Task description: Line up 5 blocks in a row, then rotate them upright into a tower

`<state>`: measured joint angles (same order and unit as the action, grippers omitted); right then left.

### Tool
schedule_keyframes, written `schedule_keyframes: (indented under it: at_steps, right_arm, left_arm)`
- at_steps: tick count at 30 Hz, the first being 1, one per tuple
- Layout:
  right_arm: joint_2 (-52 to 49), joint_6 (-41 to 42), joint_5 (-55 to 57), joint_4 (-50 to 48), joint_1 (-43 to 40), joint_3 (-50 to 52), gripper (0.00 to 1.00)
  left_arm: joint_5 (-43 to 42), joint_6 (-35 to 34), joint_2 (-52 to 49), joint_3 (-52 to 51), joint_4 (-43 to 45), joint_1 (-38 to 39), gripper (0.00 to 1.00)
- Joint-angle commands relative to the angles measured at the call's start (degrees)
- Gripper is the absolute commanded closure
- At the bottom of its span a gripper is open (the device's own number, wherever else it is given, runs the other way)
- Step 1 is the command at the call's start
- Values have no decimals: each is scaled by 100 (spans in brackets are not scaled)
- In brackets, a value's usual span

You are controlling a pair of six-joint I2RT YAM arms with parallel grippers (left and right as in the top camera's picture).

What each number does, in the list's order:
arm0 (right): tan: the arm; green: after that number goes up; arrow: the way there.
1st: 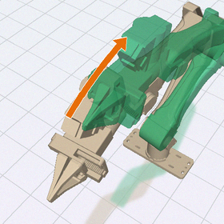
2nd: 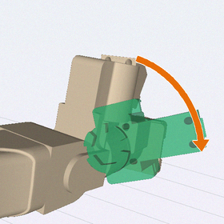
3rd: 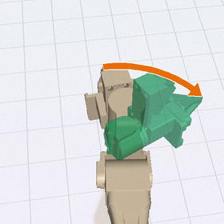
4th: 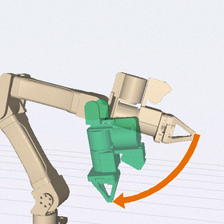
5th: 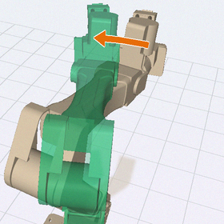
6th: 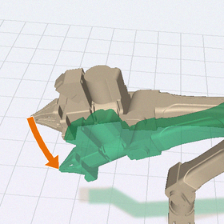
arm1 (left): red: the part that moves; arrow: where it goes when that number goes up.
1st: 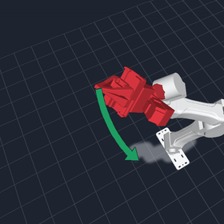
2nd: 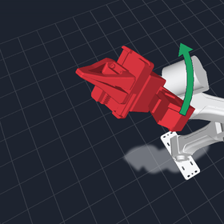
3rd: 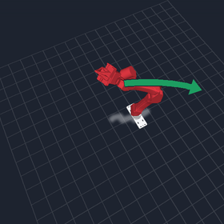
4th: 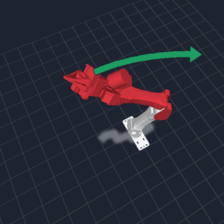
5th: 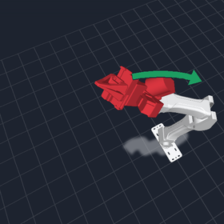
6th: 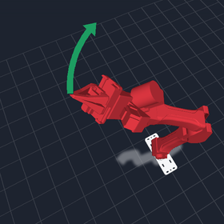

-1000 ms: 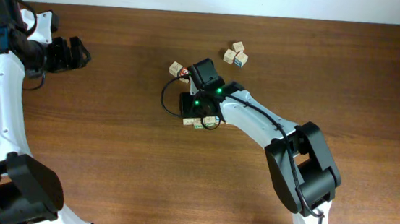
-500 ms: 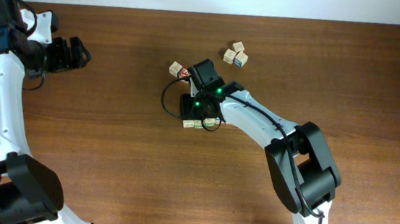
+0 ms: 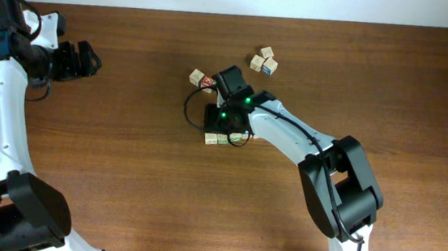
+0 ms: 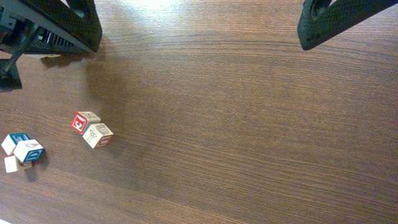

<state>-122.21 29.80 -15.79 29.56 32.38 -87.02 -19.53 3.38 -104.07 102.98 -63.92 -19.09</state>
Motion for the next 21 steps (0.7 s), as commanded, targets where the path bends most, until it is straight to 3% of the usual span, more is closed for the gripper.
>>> schedule_keyframes:
  at_steps: [1, 10, 21]
  right_arm:
    - [-83, 66, -9, -17, -33, -162, 96]
    - [74, -404, 127, 767, -297, -975, 95]
    - [-96, -404, 638, 1631, -461, -817, 95]
  left_arm:
    - [-59, -37, -7, 127, -4, -9, 1]
    - [-59, -37, -7, 127, -4, -9, 1]
    - [-59, -35, -7, 127, -4, -9, 1]
